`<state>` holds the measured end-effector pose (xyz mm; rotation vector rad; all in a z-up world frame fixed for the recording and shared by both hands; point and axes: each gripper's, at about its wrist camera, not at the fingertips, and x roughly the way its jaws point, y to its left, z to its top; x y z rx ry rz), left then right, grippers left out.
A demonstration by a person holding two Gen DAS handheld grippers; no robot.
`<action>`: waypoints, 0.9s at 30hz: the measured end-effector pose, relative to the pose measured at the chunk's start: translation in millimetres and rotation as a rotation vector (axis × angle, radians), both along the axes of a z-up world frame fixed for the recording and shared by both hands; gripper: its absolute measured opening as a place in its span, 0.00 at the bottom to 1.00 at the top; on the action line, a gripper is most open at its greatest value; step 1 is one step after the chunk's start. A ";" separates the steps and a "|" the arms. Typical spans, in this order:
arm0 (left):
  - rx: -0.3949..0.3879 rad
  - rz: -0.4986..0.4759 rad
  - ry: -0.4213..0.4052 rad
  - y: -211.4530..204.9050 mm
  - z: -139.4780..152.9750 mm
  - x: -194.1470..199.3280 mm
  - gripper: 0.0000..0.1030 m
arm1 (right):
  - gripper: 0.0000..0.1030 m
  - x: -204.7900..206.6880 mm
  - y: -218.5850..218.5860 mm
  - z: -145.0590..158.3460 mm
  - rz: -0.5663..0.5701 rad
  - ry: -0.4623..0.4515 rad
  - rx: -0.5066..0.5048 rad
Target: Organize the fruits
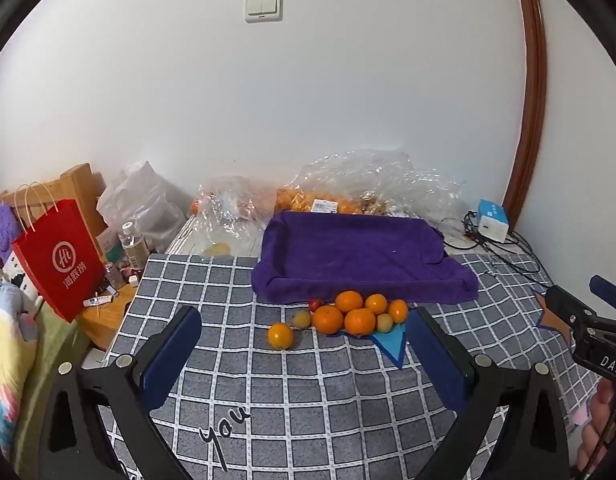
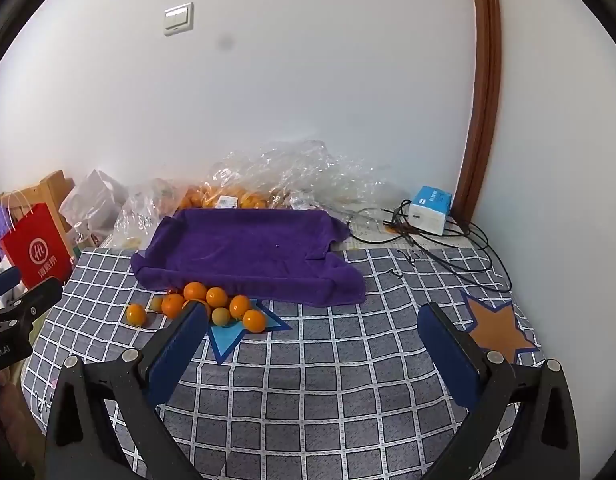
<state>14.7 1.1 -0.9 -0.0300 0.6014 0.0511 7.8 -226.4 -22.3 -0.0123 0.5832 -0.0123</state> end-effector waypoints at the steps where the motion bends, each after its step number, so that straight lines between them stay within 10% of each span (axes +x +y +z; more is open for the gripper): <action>1: 0.001 0.002 -0.002 0.4 -0.3 1.4 1.00 | 1.00 0.6 0.8 -0.3 0.003 -0.004 -0.001; 27: 0.011 0.018 -0.106 -1.1 -11.0 -10.0 1.00 | 1.00 -2.4 -5.2 -16.5 -0.022 -0.022 0.005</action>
